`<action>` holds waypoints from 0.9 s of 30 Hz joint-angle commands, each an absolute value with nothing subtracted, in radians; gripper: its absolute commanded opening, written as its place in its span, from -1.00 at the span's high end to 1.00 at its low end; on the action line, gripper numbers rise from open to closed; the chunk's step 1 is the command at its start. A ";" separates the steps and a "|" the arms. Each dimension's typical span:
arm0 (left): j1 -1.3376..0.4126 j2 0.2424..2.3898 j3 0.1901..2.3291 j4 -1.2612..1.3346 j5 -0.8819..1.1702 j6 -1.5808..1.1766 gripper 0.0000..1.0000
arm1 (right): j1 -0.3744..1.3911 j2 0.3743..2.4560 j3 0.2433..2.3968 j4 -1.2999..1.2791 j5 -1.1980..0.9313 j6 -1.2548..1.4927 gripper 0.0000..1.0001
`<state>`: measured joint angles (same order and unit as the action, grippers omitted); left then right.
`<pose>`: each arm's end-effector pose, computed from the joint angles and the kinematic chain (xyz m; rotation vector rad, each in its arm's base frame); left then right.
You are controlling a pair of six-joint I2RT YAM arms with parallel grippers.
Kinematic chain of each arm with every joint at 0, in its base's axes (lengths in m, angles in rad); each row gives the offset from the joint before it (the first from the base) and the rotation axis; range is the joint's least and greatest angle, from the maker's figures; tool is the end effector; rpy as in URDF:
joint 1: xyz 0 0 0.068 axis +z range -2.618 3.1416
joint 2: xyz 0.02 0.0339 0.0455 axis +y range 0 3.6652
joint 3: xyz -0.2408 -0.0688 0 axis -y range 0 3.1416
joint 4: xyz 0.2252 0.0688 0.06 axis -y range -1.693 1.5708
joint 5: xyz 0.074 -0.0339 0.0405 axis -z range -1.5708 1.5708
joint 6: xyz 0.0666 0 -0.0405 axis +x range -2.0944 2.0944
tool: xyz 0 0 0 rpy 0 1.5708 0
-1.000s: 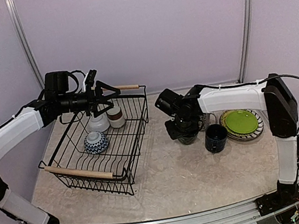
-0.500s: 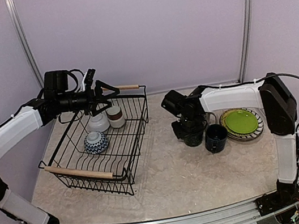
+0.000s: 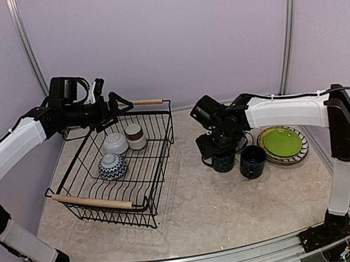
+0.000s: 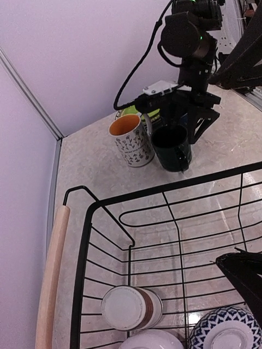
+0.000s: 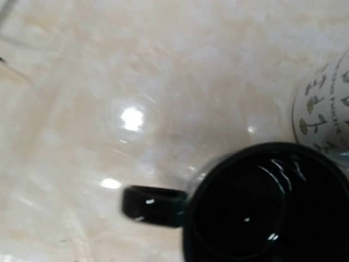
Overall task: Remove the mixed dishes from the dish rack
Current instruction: Place the cup at the center of the board, then grab the cup from the dish rack.
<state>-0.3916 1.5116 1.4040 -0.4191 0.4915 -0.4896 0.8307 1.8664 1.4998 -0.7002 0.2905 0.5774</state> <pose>0.3123 -0.1630 0.3226 0.2074 2.1932 -1.0296 0.2760 0.2740 0.1985 -0.2287 2.5625 0.1418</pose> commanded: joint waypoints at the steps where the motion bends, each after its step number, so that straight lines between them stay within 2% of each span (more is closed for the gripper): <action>1: -0.380 1.576 1.463 -0.519 0.367 -0.409 -0.98 | 0.875 1.768 1.448 -0.643 0.340 0.561 -0.53; 10: -0.374 1.760 1.612 -0.666 0.192 -0.380 -0.98 | 0.887 1.531 1.189 -0.447 0.342 0.561 -0.77; 18: -0.373 1.949 1.758 -0.709 0.101 -0.378 -0.98 | 0.887 1.422 1.078 -0.367 0.313 0.569 -0.82; 27: -0.367 2.202 2.017 -0.790 0.071 -0.278 -0.98 | 0.887 1.364 1.039 -0.345 0.310 0.576 -0.86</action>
